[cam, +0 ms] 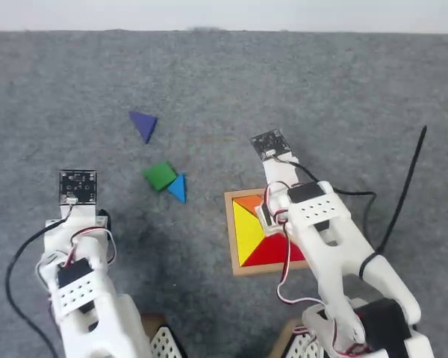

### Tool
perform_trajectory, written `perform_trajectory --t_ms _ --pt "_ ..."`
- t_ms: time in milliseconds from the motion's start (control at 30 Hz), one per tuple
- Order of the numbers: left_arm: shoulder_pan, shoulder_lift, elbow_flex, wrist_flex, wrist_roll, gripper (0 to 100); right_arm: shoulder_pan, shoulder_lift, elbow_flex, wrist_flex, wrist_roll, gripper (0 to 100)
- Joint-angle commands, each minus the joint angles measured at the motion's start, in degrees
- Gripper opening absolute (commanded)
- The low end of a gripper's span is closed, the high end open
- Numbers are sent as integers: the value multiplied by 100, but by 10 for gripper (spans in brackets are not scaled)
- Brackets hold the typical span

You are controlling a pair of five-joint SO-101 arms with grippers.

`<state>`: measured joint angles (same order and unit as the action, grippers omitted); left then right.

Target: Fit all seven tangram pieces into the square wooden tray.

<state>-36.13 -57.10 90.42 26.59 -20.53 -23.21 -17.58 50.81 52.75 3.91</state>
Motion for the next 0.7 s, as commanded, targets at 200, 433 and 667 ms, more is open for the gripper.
perform_trajectory --t_ms 200,433,667 --pt "-18 -26 -57 -26 -26 210 -57 -22 53 -347 1345 142" --pt "-18 -26 -57 -26 -26 210 -31 -92 0 -286 2778 248" --pt "-18 -26 -57 -26 -26 210 -145 -13 26 -259 4167 270"
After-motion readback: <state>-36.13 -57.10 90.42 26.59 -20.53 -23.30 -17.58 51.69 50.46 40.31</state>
